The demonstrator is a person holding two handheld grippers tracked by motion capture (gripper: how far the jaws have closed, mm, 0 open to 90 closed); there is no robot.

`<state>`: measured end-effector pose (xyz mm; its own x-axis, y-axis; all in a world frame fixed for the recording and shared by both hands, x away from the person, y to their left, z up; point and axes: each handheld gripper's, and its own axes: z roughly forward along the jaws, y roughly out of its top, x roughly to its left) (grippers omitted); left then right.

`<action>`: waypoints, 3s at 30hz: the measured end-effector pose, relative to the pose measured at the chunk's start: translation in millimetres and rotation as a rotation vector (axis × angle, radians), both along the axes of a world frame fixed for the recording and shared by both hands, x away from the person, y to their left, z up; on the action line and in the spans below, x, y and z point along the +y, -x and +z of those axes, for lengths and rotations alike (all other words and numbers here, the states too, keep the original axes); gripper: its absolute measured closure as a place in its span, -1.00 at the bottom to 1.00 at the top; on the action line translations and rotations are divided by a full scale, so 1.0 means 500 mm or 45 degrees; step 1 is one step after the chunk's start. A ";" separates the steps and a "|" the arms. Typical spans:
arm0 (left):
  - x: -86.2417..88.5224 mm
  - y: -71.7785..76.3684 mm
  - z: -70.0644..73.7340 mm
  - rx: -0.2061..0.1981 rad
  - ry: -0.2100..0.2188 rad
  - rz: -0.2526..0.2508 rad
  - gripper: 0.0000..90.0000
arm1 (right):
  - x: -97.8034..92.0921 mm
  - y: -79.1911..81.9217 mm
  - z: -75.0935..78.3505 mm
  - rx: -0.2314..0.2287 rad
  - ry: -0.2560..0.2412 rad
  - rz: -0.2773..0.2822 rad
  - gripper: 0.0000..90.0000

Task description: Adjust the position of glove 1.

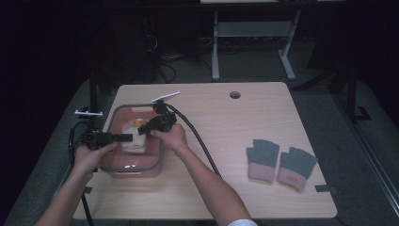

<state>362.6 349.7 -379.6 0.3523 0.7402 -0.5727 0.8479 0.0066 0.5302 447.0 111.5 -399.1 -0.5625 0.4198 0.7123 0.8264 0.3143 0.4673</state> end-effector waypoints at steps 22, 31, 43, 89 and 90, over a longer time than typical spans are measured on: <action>-0.014 0.001 -0.030 0.075 -0.119 0.003 0.53 | -0.004 0.007 -0.012 -0.007 0.160 0.032 0.70; -0.021 0.001 -0.034 0.096 -0.184 0.009 0.53 | -0.018 0.007 0.003 -0.024 0.213 0.042 0.65; -0.031 0.002 -0.036 0.134 -0.316 -0.034 0.42 | -0.035 0.006 0.023 -0.046 0.203 0.033 0.61; -0.072 -0.002 0.040 0.013 -0.437 -0.057 0.24 | -0.132 0.025 0.072 -0.122 0.087 -0.001 0.42; -0.074 -0.001 0.045 -0.002 -0.427 -0.059 0.22 | -0.136 0.025 0.073 -0.127 0.084 -0.002 0.40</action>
